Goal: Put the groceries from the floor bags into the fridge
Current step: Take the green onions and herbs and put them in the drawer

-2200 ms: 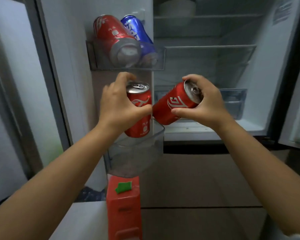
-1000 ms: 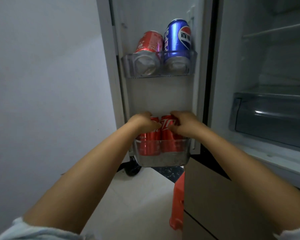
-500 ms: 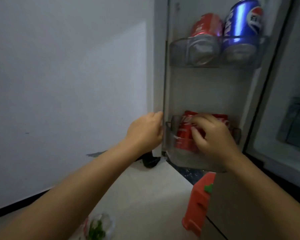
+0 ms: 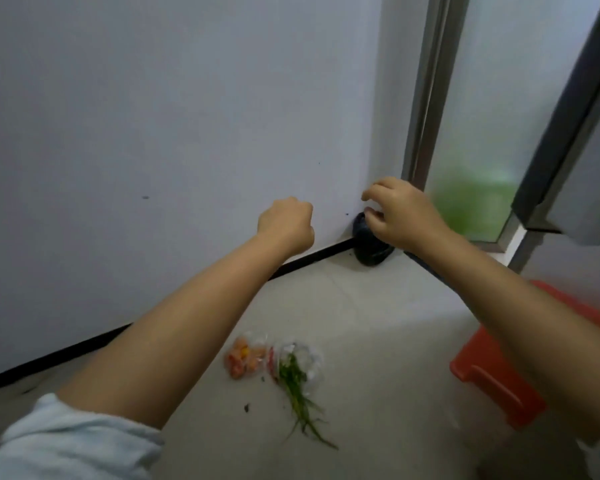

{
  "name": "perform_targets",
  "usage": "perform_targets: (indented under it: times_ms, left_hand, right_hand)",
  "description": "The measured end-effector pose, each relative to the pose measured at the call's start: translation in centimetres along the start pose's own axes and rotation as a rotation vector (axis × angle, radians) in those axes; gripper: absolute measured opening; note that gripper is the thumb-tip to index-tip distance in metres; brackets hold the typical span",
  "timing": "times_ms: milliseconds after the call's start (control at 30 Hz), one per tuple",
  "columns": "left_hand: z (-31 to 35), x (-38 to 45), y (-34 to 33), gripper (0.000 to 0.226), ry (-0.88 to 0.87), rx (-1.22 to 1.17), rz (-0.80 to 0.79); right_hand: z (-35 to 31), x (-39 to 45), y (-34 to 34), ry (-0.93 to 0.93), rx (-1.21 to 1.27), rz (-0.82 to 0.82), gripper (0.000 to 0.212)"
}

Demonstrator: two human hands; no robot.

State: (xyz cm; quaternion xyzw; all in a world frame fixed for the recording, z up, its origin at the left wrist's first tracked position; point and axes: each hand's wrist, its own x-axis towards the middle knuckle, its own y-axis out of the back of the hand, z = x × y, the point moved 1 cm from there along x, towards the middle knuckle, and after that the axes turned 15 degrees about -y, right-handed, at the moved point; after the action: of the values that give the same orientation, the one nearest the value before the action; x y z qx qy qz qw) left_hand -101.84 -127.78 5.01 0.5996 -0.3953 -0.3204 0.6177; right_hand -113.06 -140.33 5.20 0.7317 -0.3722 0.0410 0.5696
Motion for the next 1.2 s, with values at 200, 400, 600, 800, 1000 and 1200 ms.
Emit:
perform_targets:
  times_ms: [200, 400, 600, 800, 1000, 1200]
  left_hand:
    - [-8.7, 1.8, -7.9, 0.036, 0.031, -0.056, -0.120]
    - [-16.1, 5.9, -18.0, 0.031, 0.041, -0.054, -0.443]
    - [-22.3, 11.1, -28.3, 0.035, 0.083, -0.126, -0.624]
    - [-25.2, 14.0, -41.3, 0.044, -0.030, -0.178, -0.781]
    - [-27.8, 13.9, -53.7, 0.033, -0.149, -0.237, -0.952]
    - [-30.0, 10.3, -66.8, 0.030, -0.075, -0.371, -1.051]
  right_hand:
    - [-1.2, 2.4, -12.4, -0.119, -0.070, -0.259, 0.030]
    - [2.1, 6.1, -24.7, -0.241, -0.145, -0.576, 0.033]
    - [5.1, 7.9, -37.3, -0.373, -0.115, -0.849, 0.032]
    - [7.9, 6.1, -49.5, -0.475, -0.112, -1.058, 0.031]
    - [10.9, 2.6, -59.9, -0.642, -0.176, -1.132, 0.030]
    - [12.3, -3.8, -72.3, -0.710, -0.208, -1.267, 0.032]
